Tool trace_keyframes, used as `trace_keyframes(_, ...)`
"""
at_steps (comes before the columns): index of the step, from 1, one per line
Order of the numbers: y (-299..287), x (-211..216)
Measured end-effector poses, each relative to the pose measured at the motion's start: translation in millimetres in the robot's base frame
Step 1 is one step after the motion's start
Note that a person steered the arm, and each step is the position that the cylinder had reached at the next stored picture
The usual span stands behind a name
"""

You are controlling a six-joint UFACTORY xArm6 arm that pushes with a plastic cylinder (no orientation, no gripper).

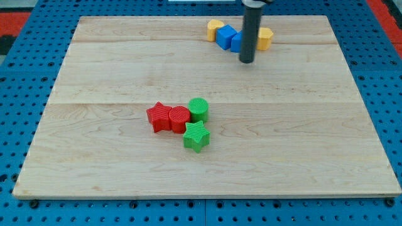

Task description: Move the blue blocks slightly to the down

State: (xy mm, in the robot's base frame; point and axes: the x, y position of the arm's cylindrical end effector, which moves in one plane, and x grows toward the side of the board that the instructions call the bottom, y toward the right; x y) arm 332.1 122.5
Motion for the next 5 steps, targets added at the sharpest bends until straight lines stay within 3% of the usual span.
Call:
trace_keyframes(1, 110, -52)
trace_keyframes(2, 105, -122)
trace_keyframes(3, 22, -140)
trace_keyframes(4, -30, -119)
trace_keyframes(5, -30, -98)
